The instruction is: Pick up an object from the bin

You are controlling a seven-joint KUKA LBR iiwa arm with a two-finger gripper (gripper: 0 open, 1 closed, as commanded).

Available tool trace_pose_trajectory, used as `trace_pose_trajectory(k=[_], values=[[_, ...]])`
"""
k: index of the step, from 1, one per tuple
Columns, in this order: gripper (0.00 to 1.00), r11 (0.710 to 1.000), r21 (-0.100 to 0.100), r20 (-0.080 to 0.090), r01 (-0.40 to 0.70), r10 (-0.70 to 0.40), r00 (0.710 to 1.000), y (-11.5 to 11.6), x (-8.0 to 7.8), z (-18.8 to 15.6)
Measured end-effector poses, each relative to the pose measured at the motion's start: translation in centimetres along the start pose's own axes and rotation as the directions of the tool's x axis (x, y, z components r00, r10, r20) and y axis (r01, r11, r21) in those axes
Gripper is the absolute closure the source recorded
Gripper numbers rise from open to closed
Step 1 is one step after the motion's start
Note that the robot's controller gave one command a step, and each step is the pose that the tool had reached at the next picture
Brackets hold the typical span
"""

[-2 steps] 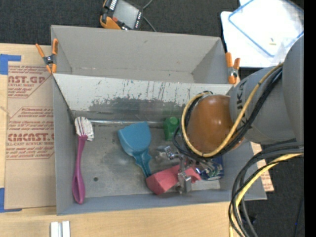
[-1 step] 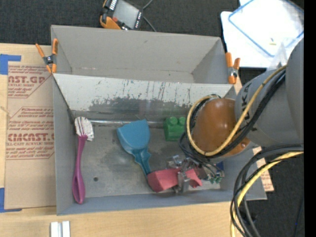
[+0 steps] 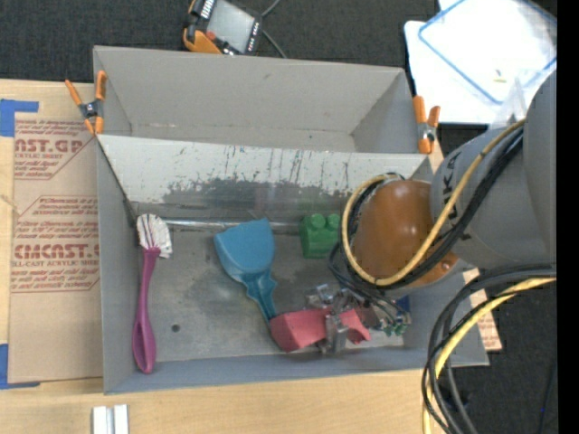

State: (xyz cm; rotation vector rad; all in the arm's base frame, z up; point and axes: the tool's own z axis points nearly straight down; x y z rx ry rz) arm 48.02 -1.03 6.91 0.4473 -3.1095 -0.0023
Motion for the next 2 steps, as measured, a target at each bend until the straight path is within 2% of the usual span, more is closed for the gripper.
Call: trace_pose_trajectory(k=[1,2], values=[[1.00,1.000,-0.001,-0.003,0.001,-0.001,1.000,0.1,0.1,-6.4],[1.00,1.000,-0.004,-0.014,0.001,-0.001,1.000,0.2,0.4,-9.7]])
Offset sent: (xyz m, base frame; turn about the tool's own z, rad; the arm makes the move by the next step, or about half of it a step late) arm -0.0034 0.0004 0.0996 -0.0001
